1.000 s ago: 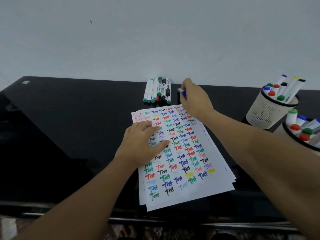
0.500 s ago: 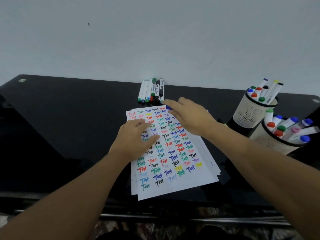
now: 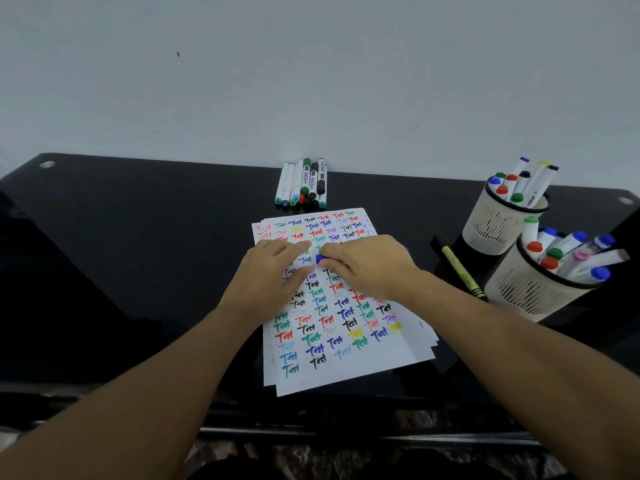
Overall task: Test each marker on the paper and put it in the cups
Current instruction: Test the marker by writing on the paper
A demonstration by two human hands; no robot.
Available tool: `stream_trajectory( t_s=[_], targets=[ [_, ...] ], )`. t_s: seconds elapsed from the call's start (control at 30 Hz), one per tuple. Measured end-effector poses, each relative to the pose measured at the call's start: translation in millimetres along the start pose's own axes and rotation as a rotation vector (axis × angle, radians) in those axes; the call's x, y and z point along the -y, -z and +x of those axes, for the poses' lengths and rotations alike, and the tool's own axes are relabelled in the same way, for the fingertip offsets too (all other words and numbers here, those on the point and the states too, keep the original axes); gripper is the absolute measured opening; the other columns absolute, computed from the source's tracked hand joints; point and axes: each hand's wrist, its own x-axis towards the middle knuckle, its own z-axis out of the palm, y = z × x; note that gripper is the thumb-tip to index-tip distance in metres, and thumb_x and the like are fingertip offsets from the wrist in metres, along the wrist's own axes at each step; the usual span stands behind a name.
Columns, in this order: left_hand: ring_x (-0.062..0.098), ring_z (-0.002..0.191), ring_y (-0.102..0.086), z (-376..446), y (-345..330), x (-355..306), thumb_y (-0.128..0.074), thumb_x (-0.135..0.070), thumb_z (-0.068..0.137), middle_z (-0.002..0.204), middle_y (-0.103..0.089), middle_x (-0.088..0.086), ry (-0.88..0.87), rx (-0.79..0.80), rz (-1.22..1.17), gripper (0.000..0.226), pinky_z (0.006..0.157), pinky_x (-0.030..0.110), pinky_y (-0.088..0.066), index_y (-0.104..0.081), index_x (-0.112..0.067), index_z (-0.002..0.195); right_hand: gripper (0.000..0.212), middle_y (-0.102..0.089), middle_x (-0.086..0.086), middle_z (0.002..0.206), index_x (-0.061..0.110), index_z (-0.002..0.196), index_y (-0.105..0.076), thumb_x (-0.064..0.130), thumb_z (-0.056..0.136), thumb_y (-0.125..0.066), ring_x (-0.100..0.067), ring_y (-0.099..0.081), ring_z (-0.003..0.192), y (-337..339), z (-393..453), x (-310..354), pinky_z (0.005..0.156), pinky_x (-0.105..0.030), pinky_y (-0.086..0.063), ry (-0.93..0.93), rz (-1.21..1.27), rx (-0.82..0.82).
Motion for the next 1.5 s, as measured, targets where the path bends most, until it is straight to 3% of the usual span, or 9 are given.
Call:
stream_trajectory(
  t_s=[0.3, 0.43, 0.63, 0.77, 0.93, 1.07, 1.2, 1.37, 1.5],
  targets=[
    [0.018, 0.114, -0.054, 0, -2, 4, -0.061, -0.033, 0.099, 0.122, -0.067, -0.004, -0.080, -0.019, 0.007, 0.041, 0.095, 0.036, -0.046, -0.061, -0.023, 0.139, 0.046, -0.066, 0.009, 0.086, 0.042, 0.129, -0.053, 0.069, 0.104, -0.025, -0.012, -0.061, 0.077, -2, 4, 6, 0.052, -0.028, -0.033, 0.008, 0.036, -0.046],
    [0.021, 0.111, -0.055, -1, -2, 4, -0.060, -0.028, 0.100, 0.120, -0.069, 0.000, -0.070, -0.021, 0.014, 0.035, 0.093, 0.036, -0.045, -0.065, -0.018, 0.134, 0.036, -0.063, 0.007, 0.084, 0.035, 0.126, -0.043, 0.063, 0.106, -0.032, -0.015, -0.061, 0.075, -2, 4, 10, 0.056, -0.032, -0.044, -0.027, 0.144, -0.032],
    [0.014, 0.122, -0.047, 1, -3, 5, -0.053, -0.036, 0.103, 0.131, -0.061, -0.005, 0.030, 0.016, -0.032, 0.040, 0.098, 0.028, -0.038, -0.059, -0.020, 0.140, 0.022, -0.060, 0.001, 0.092, 0.034, 0.125, -0.039, 0.019, 0.108, -0.036, -0.019, -0.060, 0.074, 2, -4, -4, 0.065, -0.043, -0.053, -0.187, 0.428, -0.068],
    [0.012, 0.123, -0.047, 1, -4, 6, -0.056, -0.036, 0.102, 0.132, -0.059, -0.008, 0.048, 0.030, -0.056, 0.040, 0.097, 0.025, -0.038, -0.060, -0.021, 0.139, 0.033, -0.067, 0.006, 0.114, 0.026, 0.107, -0.069, 0.013, 0.106, -0.038, -0.014, -0.069, 0.098, 2, -6, -14, 0.090, -0.039, -0.058, -0.427, 0.904, -0.218],
    [0.011, 0.124, -0.049, 1, -3, 5, -0.057, -0.034, 0.102, 0.134, -0.060, -0.007, 0.021, 0.040, -0.081, 0.040, 0.099, 0.027, -0.041, -0.060, -0.022, 0.140, 0.039, -0.065, 0.000, 0.118, 0.024, 0.121, -0.060, -0.008, 0.102, -0.048, -0.015, -0.071, 0.107, -1, -14, -23, 0.084, -0.029, -0.061, -0.562, 1.329, -0.295],
    [0.010, 0.123, -0.051, 1, -2, 3, -0.058, -0.034, 0.101, 0.132, -0.062, -0.007, 0.011, 0.038, -0.081, 0.040, 0.099, 0.026, -0.042, -0.061, -0.022, 0.139, 0.031, -0.069, -0.004, 0.114, 0.030, 0.114, -0.053, 0.006, 0.100, -0.067, -0.019, -0.071, 0.105, -16, -23, -25, 0.091, -0.047, -0.061, -0.581, 1.303, -0.330],
    [0.010, 0.119, -0.053, 1, -2, 3, -0.060, -0.033, 0.100, 0.129, -0.064, -0.006, -0.006, 0.024, -0.073, 0.038, 0.094, 0.022, -0.038, -0.062, -0.021, 0.137, 0.007, -0.065, 0.002, 0.088, 0.026, 0.113, -0.051, 0.032, 0.109, -0.054, -0.011, -0.066, 0.074, -16, -28, -22, 0.087, -0.044, -0.056, -0.565, 1.280, -0.513],
    [0.010, 0.121, -0.052, -1, -1, 2, -0.063, -0.038, 0.097, 0.131, -0.062, -0.007, 0.005, 0.025, -0.078, 0.044, 0.095, 0.024, -0.041, -0.061, -0.023, 0.139, 0.035, -0.073, 0.006, 0.085, 0.032, 0.109, -0.069, 0.060, 0.104, -0.049, -0.027, -0.068, 0.082, -17, -39, -17, 0.077, -0.049, -0.056, -0.579, 1.198, -0.496],
    [0.010, 0.122, -0.051, 0, -1, 3, -0.063, -0.042, 0.097, 0.133, -0.060, -0.008, 0.014, 0.035, -0.057, 0.046, 0.096, 0.026, -0.045, -0.059, -0.028, 0.140, 0.016, -0.073, -0.002, 0.090, 0.029, 0.099, -0.069, 0.039, 0.103, -0.057, -0.025, -0.070, 0.091, -24, -41, -23, 0.082, -0.051, -0.059, -0.649, 1.135, -0.529]
  ],
)
